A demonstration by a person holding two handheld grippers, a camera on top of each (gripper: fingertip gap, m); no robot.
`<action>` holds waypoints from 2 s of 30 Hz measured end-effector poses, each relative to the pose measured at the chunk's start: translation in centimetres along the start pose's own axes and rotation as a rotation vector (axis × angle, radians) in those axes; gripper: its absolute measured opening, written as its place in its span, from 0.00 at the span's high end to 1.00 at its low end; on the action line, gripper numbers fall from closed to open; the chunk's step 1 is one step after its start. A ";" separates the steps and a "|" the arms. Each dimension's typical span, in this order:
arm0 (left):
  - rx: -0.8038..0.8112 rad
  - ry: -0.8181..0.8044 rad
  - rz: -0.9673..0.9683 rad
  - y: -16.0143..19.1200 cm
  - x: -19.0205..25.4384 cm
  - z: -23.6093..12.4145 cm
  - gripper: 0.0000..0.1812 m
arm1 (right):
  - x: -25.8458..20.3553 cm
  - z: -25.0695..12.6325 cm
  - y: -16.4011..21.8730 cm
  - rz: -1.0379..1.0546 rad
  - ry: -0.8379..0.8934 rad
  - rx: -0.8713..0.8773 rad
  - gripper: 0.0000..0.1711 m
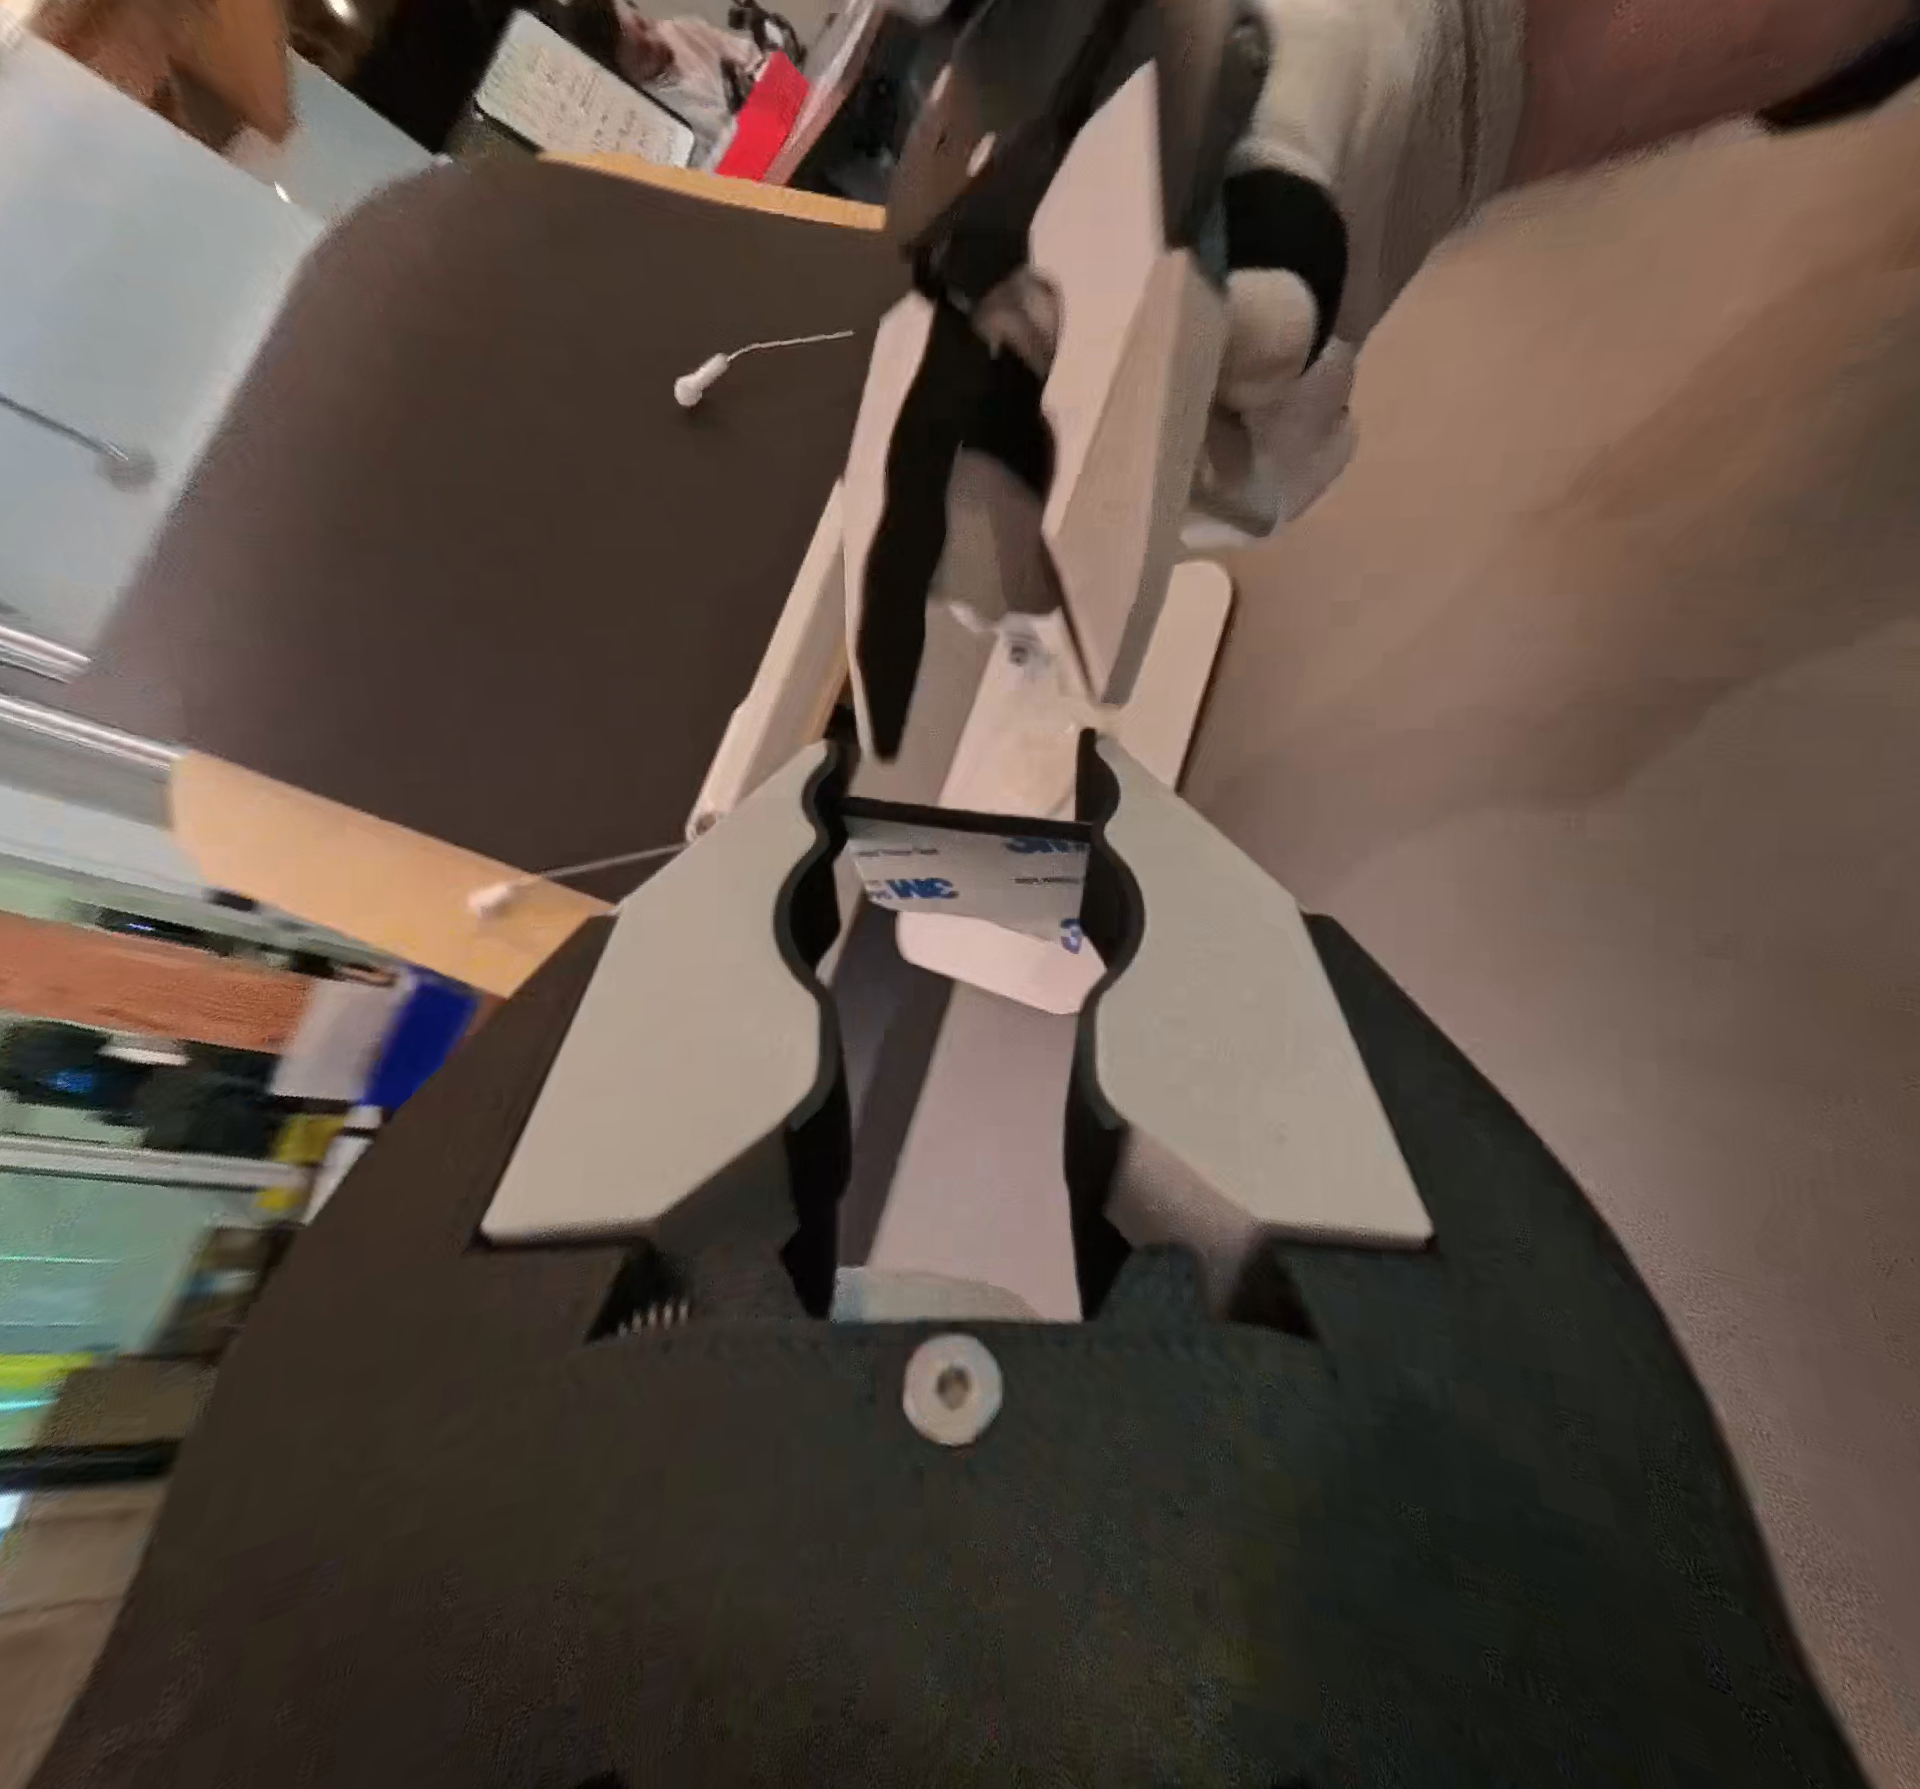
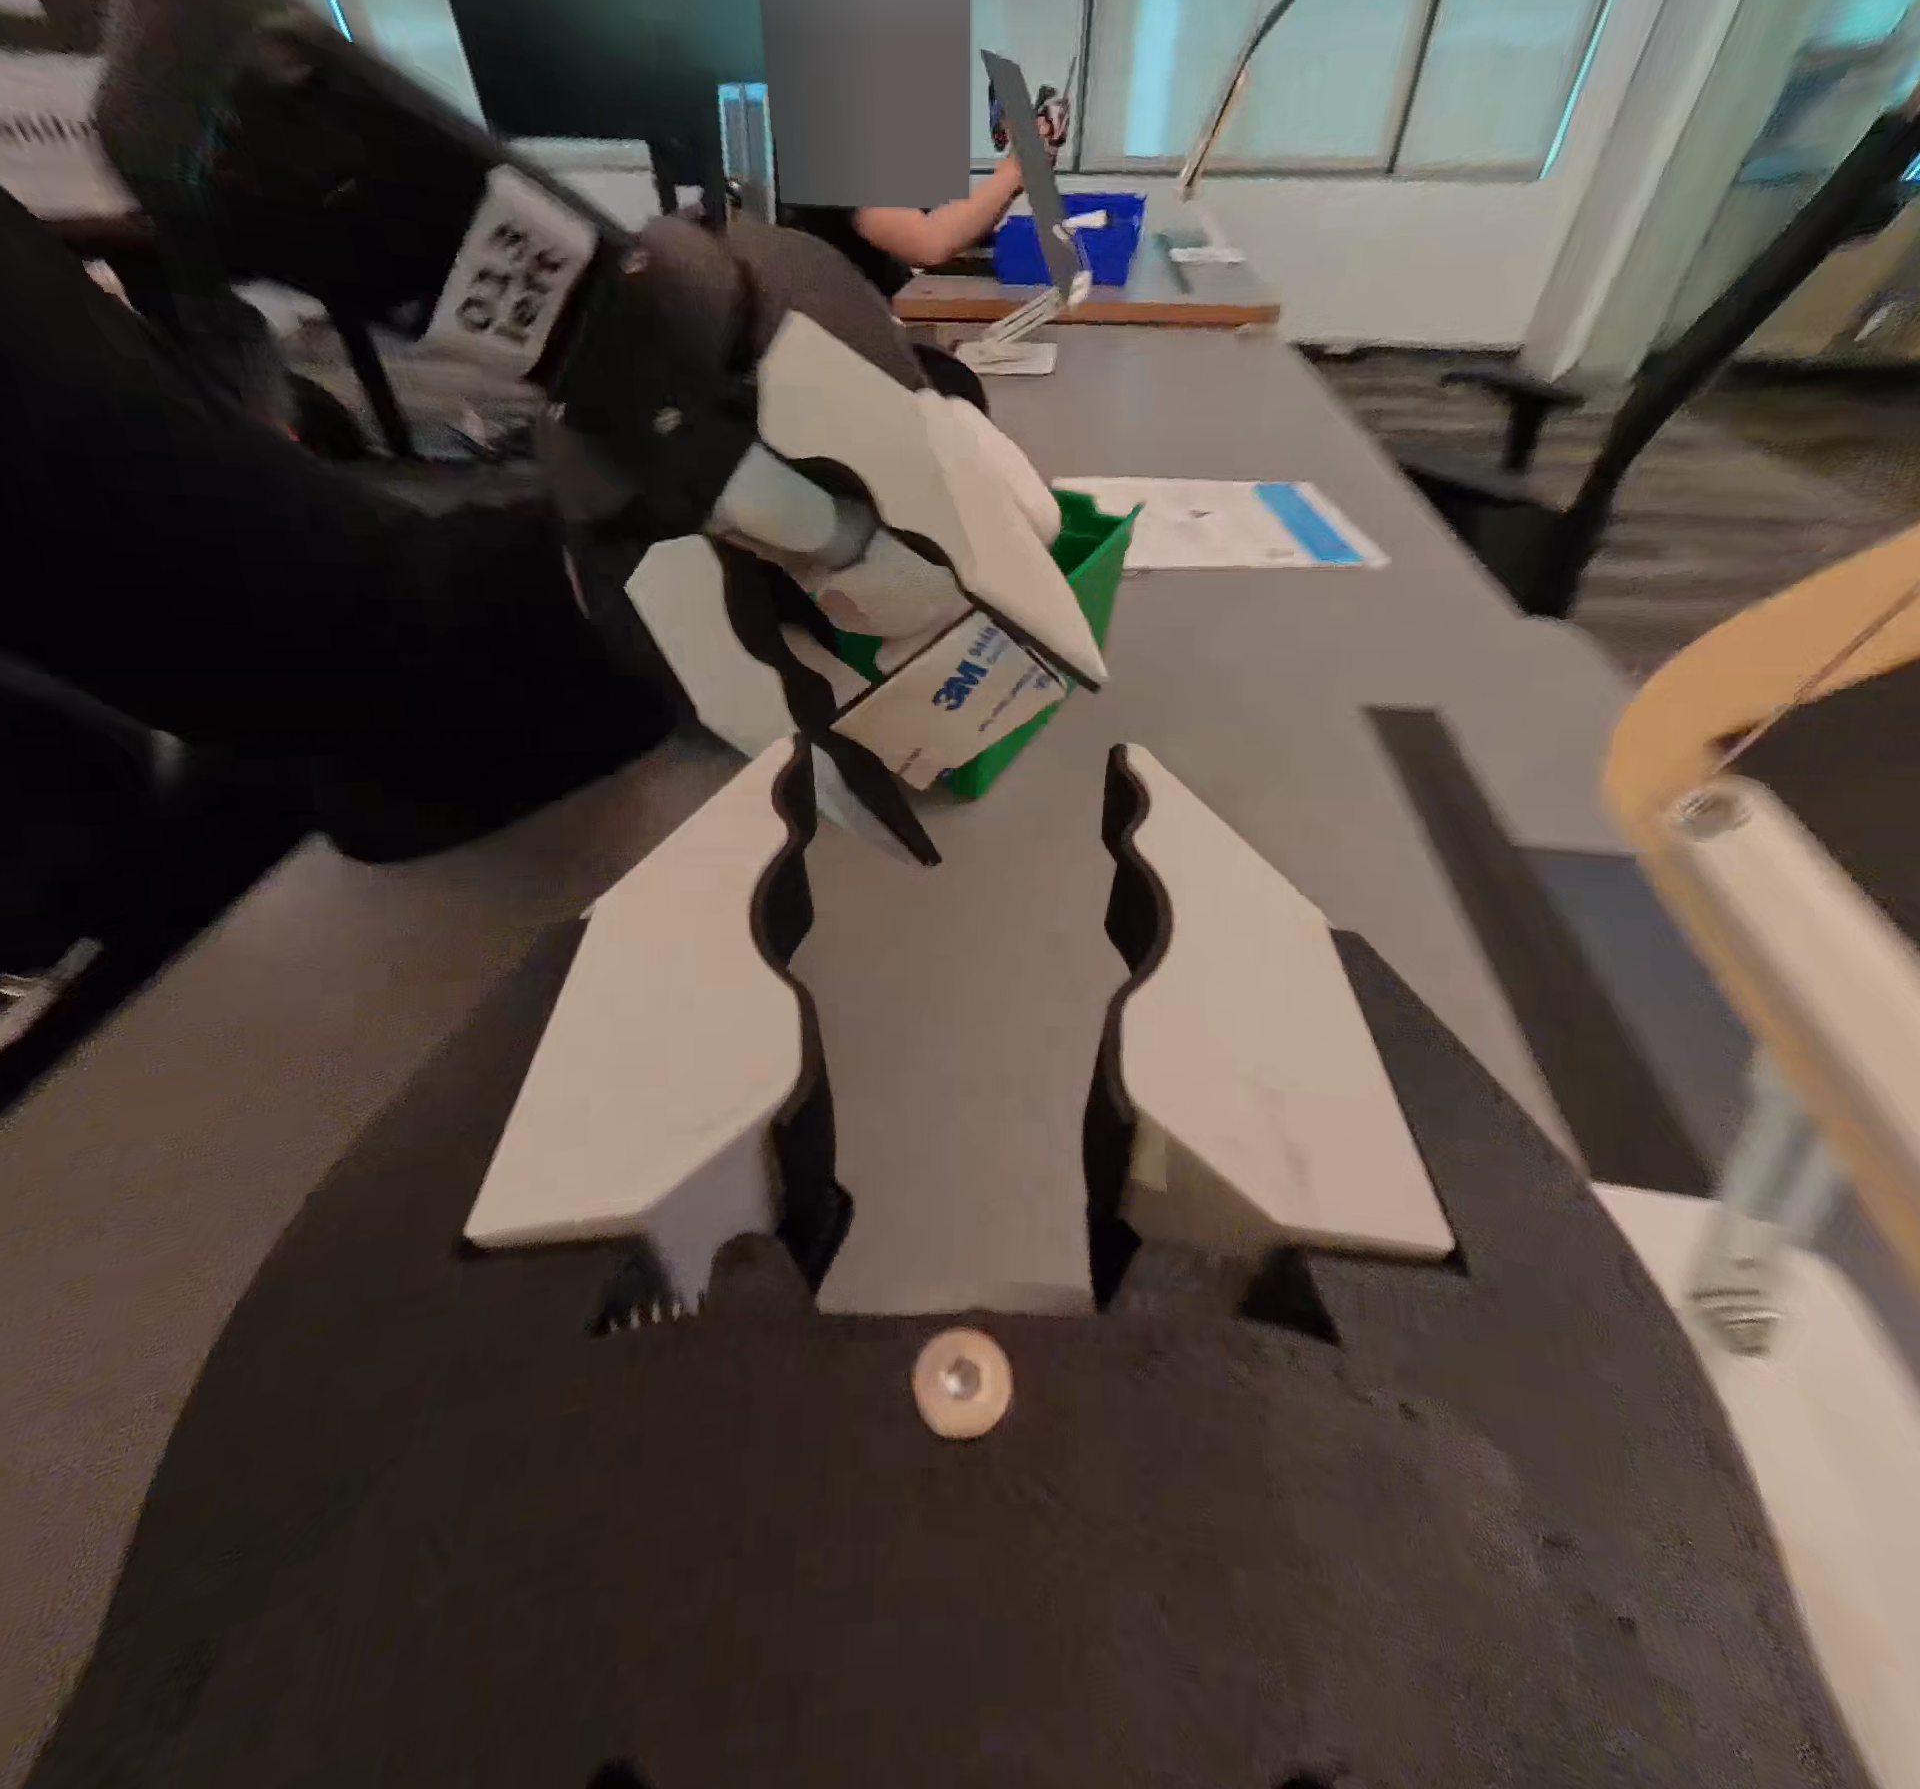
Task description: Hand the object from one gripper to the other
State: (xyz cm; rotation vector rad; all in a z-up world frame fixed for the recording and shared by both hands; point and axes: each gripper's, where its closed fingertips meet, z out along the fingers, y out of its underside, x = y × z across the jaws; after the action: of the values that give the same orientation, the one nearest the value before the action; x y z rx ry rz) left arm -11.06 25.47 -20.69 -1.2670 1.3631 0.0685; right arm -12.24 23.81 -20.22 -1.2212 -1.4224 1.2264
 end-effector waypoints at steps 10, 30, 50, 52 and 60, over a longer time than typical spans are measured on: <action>0.186 0.632 -0.747 -0.1 2.1 -4.3 0.77 | -2.4 2.6 0.7 -0.850 0.225 -0.338 0.67; 0.299 0.863 -0.868 -2.1 4.1 -5.1 0.77 | -4.4 6.0 0.3 -1.085 0.274 -0.327 0.82; 0.264 0.250 -0.504 -1.4 -1.0 -2.3 0.67 | 1.1 0.9 -0.9 -0.639 0.338 -0.141 0.82; 0.260 0.253 -0.519 -1.1 -1.0 -2.0 0.68 | 0.9 0.8 -1.3 -0.604 0.320 -0.101 0.82; 0.492 0.277 -0.715 -2.8 -1.6 -1.8 0.70 | -0.1 -0.7 -5.0 -0.213 0.138 0.300 0.82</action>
State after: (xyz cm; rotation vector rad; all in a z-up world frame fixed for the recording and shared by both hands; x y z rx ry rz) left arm -10.88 24.09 -17.25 -1.2884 0.9881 -0.9105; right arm -12.21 23.67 -15.21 -0.9067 -1.1841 1.1366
